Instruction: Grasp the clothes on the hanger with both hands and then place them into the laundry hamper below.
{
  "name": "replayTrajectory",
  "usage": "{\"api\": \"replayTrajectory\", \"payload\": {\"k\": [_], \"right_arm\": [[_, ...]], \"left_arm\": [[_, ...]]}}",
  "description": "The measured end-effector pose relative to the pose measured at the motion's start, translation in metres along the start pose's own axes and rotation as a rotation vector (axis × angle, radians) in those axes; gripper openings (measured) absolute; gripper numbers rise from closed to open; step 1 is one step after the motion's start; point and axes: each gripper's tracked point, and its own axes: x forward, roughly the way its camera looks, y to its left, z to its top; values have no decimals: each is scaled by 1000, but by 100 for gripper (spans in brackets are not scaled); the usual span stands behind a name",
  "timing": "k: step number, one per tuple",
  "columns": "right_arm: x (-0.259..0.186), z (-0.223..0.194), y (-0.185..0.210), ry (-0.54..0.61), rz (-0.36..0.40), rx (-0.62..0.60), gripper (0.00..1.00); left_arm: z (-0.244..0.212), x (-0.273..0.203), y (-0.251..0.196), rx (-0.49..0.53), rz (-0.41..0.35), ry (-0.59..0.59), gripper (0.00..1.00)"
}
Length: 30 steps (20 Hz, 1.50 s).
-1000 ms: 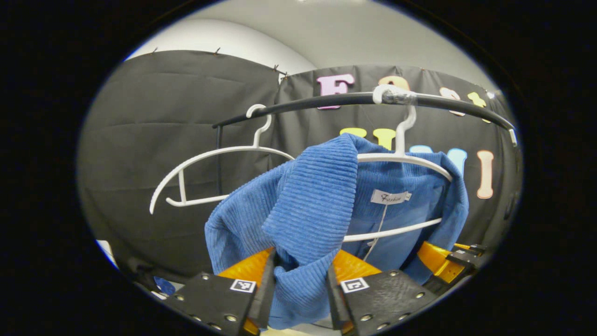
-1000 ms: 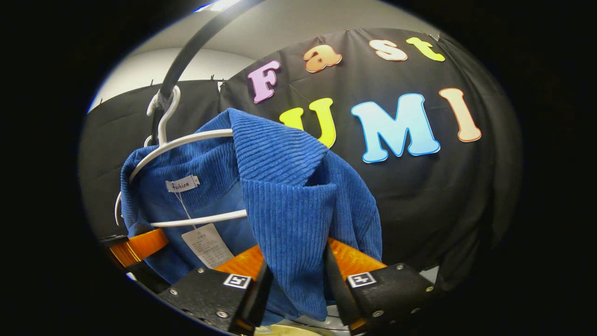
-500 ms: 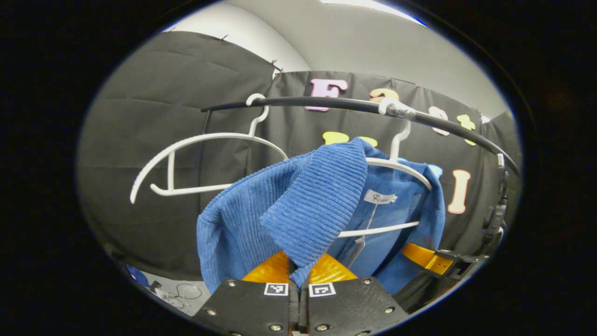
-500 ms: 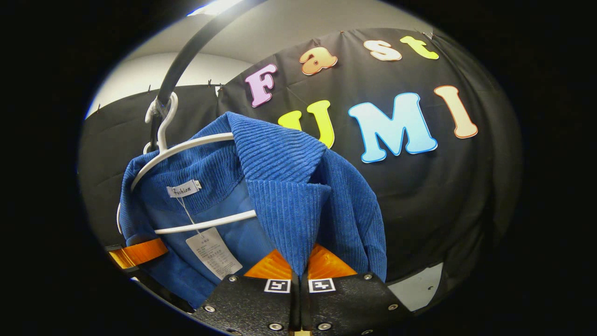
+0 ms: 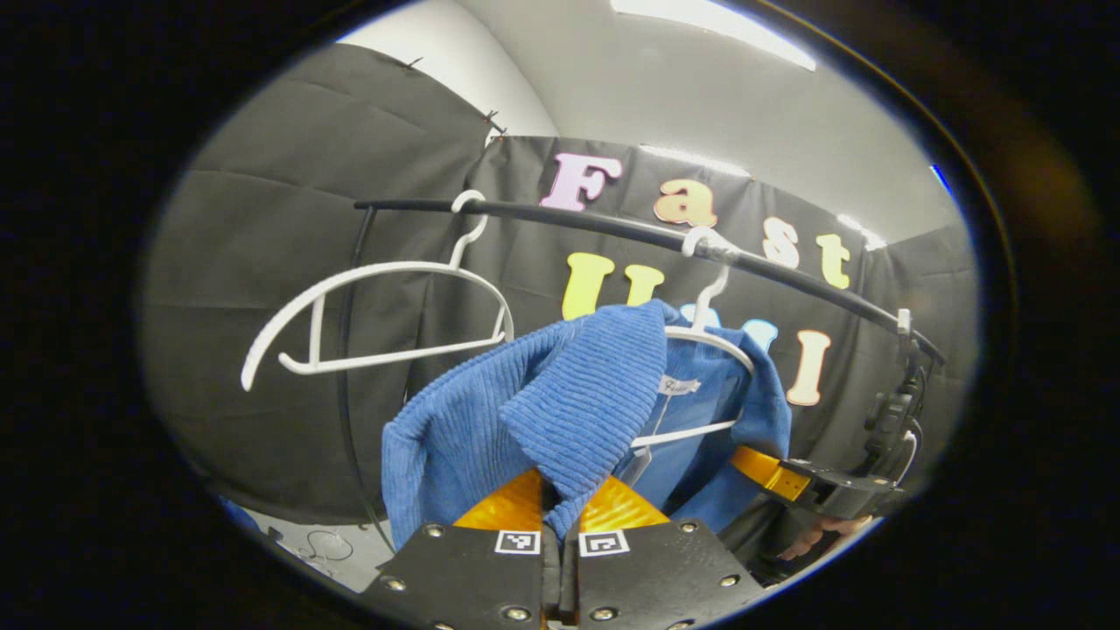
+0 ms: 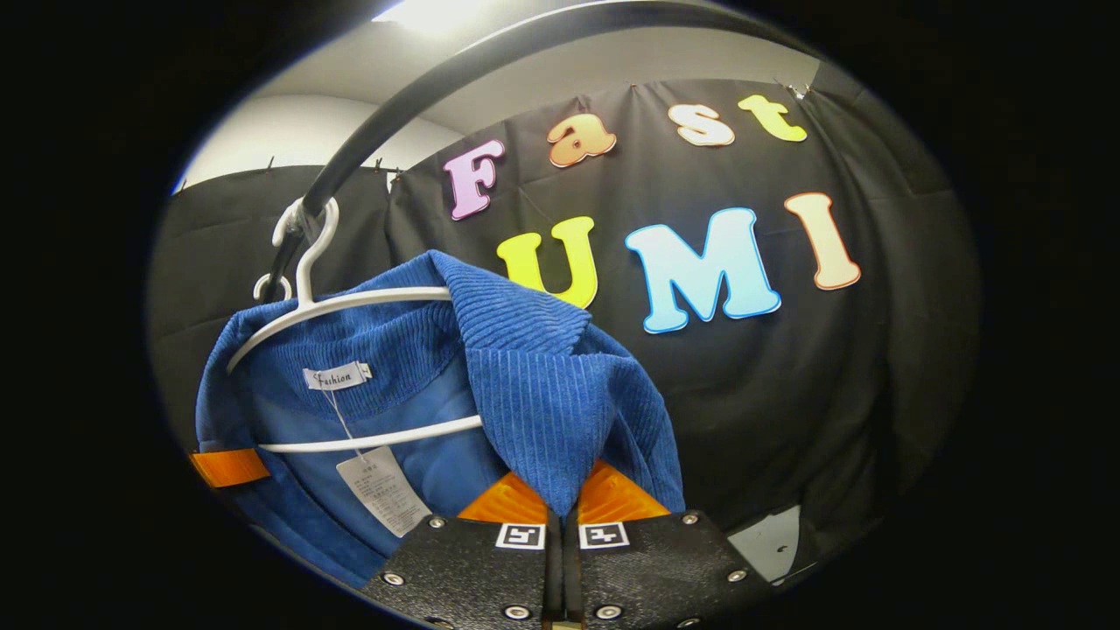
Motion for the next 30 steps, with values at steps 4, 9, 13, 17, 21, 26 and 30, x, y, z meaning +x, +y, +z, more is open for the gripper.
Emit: {"api": "replayTrajectory", "payload": {"k": [4,9,13,17,21,26,30], "right_arm": [[0,17,-12,-51,-73,-12,0],[-3,34,-28,-112,-162,-16,0],[2,49,-42,-159,-216,-22,0],[17,69,-53,-219,-260,-37,0],[25,81,-60,-265,-283,-52,0],[36,86,-45,-275,-238,-92,0],[41,85,-41,-272,-204,-113,0]], "left_arm": [[19,-11,3,2,-49,-26,1],[45,-22,21,-6,-67,-65,1],[76,-31,48,6,-49,-119,1],[99,-28,67,6,-40,-159,1],[117,-18,83,54,-31,-183,1],[131,-11,110,109,-20,-172,1],[133,6,130,81,-61,-127,1]]}}
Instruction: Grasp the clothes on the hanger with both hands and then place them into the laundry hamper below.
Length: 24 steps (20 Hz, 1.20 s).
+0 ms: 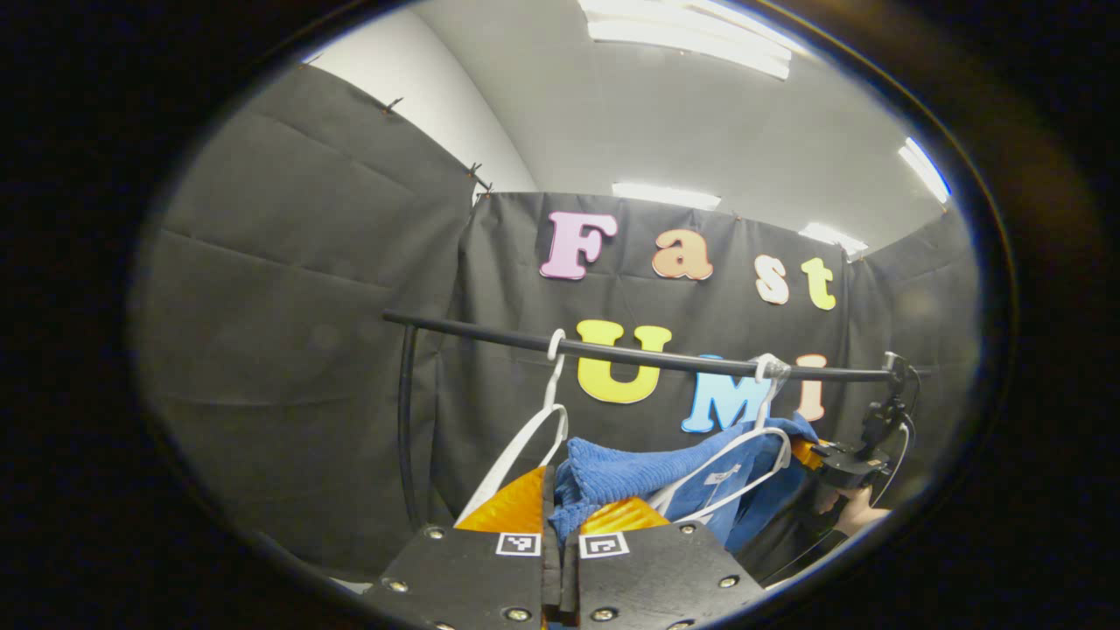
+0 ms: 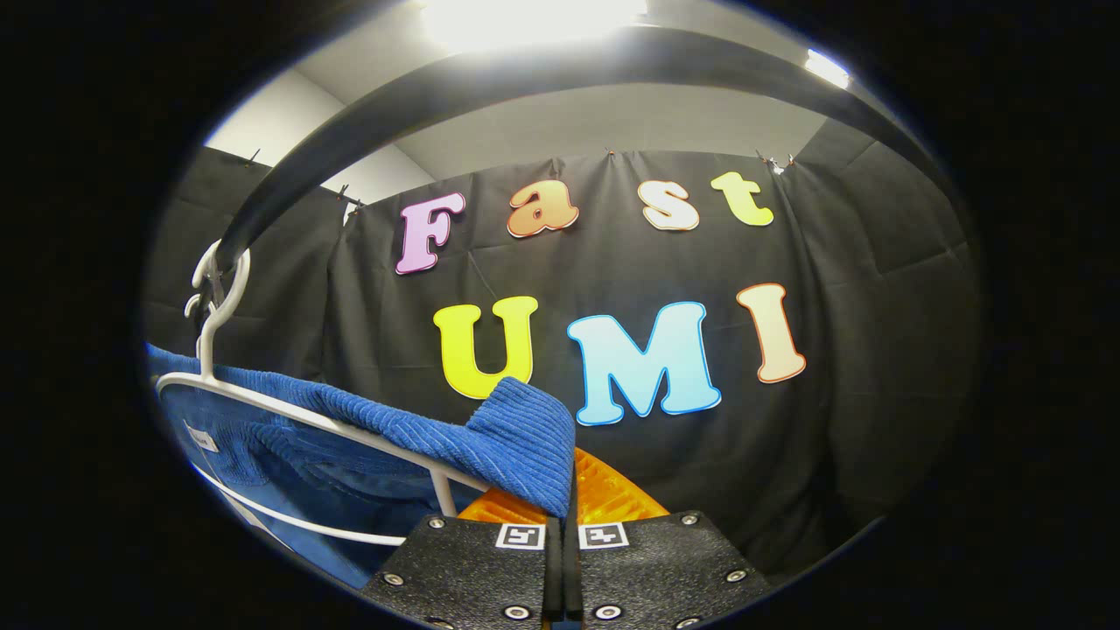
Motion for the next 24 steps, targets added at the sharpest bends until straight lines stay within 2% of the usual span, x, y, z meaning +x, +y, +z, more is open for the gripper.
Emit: {"api": "replayTrajectory", "payload": {"k": [2,6,12,18,22,24], "right_arm": [[5,1,-1,-5,5,34,0],[12,-2,3,0,23,37,0],[20,-4,-7,3,3,76,0],[25,-6,-23,-17,-43,36,0],[20,-10,-35,-35,-74,-8,0],[19,-10,-35,-53,-79,-56,0]], "left_arm": [[-7,15,7,9,-14,22,1],[-19,38,24,90,-26,71,0],[-45,66,28,-16,-74,85,1],[-65,90,18,-34,-151,78,1],[-88,103,17,-103,-189,82,1],[-101,109,26,-171,-179,92,2]]}}
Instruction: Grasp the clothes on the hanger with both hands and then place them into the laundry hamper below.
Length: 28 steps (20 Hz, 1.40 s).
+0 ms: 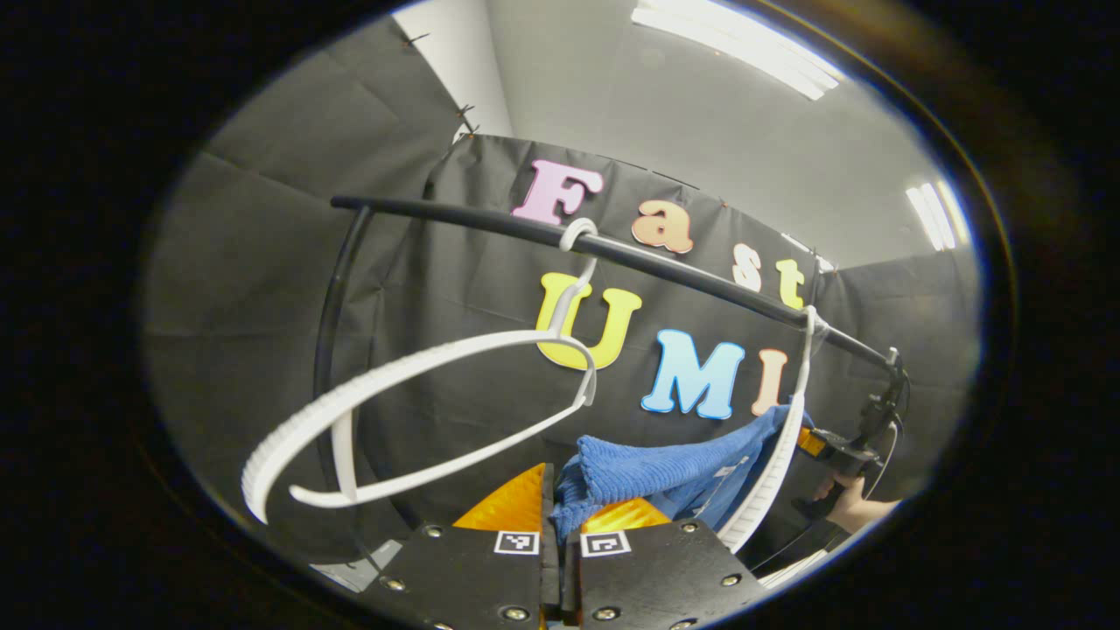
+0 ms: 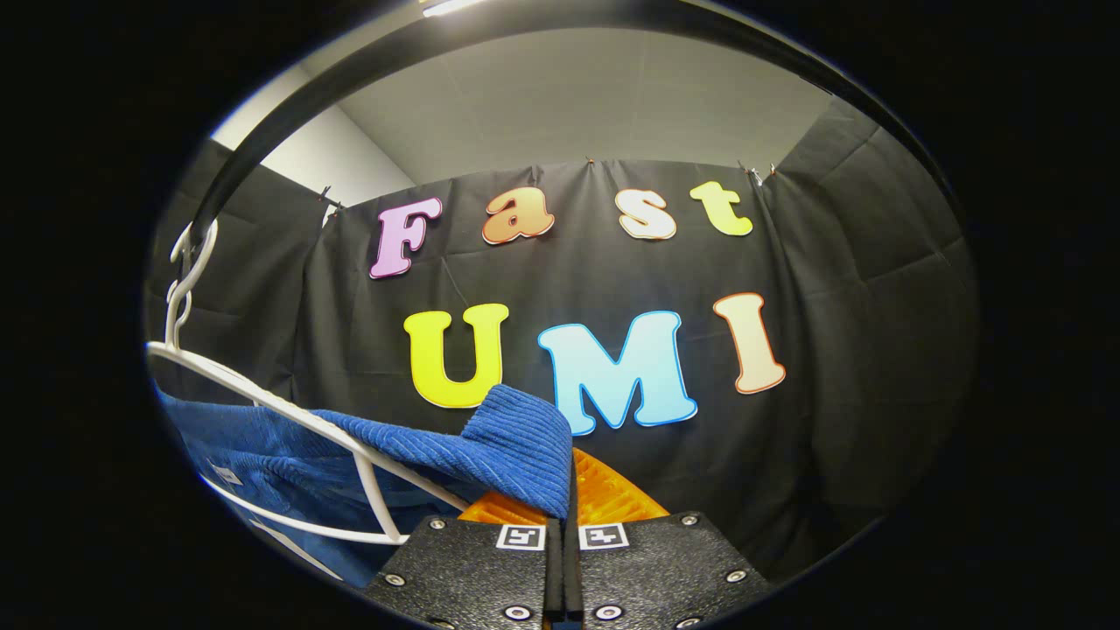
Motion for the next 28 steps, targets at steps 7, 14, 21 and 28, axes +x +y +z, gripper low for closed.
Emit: {"api": "replayTrajectory", "payload": {"k": [7,14,21,28], "right_arm": [[0,-10,-1,-4,-1,-112,0],[-9,-34,-9,32,-12,-141,0],[-13,-60,-9,66,10,-192,0],[-29,-101,-39,160,-4,-134,0]], "left_arm": [[-34,5,10,8,13,2,2],[-73,-1,6,-30,58,26,2],[-153,-16,5,-117,136,96,2],[-187,-35,-24,-95,190,114,2]]}}
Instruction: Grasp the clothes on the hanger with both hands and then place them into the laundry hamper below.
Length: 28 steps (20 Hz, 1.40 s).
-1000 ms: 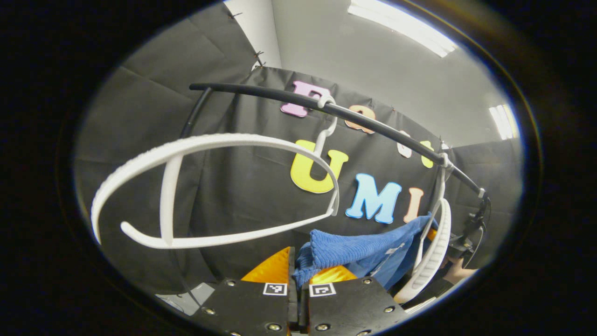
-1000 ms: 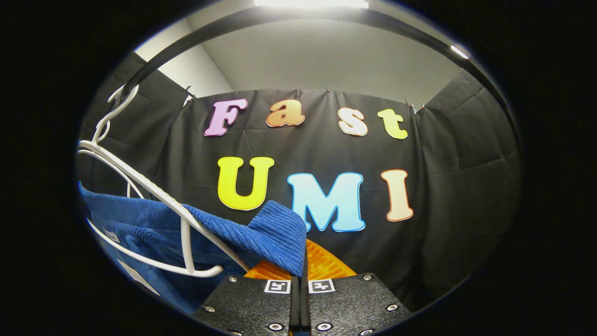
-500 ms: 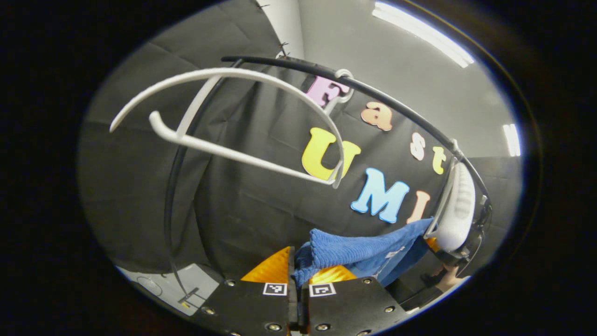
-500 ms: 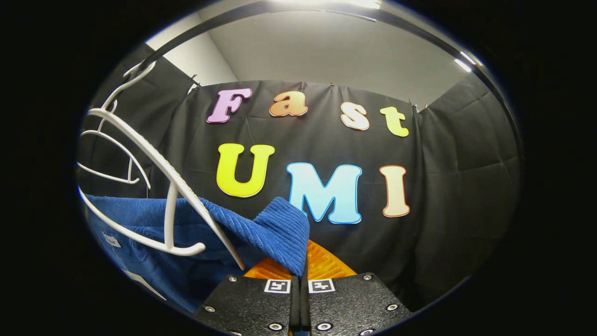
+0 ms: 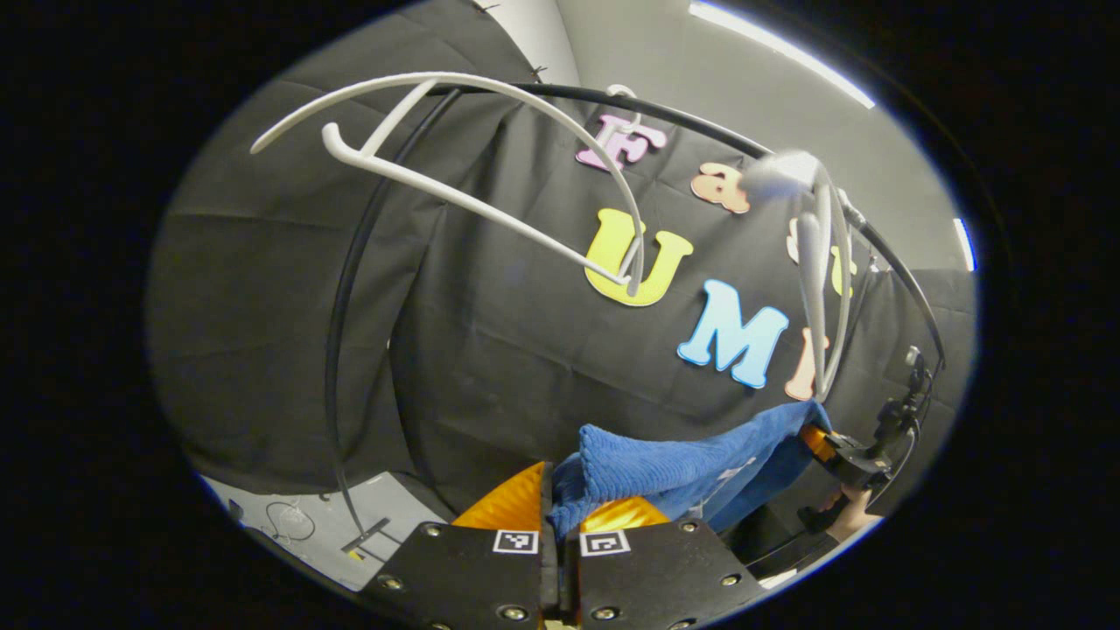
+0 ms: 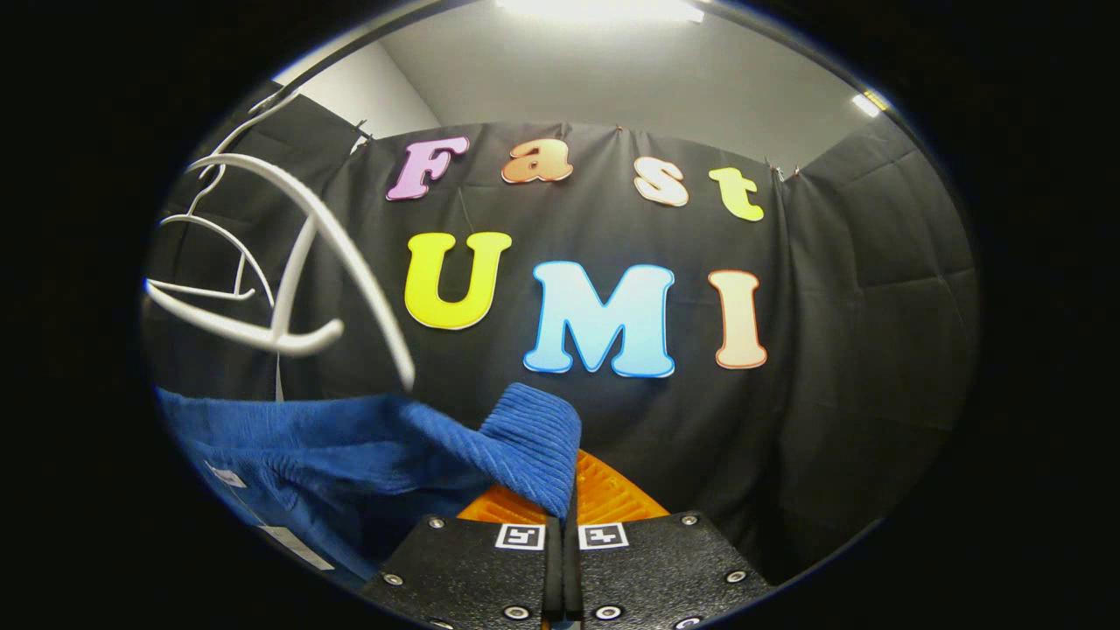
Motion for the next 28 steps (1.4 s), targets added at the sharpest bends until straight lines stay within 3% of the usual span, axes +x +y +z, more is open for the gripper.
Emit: {"api": "replayTrajectory", "payload": {"k": [12,16,21,24,28], "right_arm": [[-80,-51,22,164,205,75,0],[-107,-51,17,199,208,121,0],[-147,-35,23,209,143,162,0],[-177,-25,28,208,69,156,0],[-232,-11,39,206,-25,150,0]], "left_arm": [[-12,-91,-47,146,87,-7,2],[-4,-115,-54,164,76,-12,2],[9,-133,-81,225,-45,-4,2],[9,-149,-96,284,-145,16,2],[14,-183,-110,272,-311,42,2]]}}
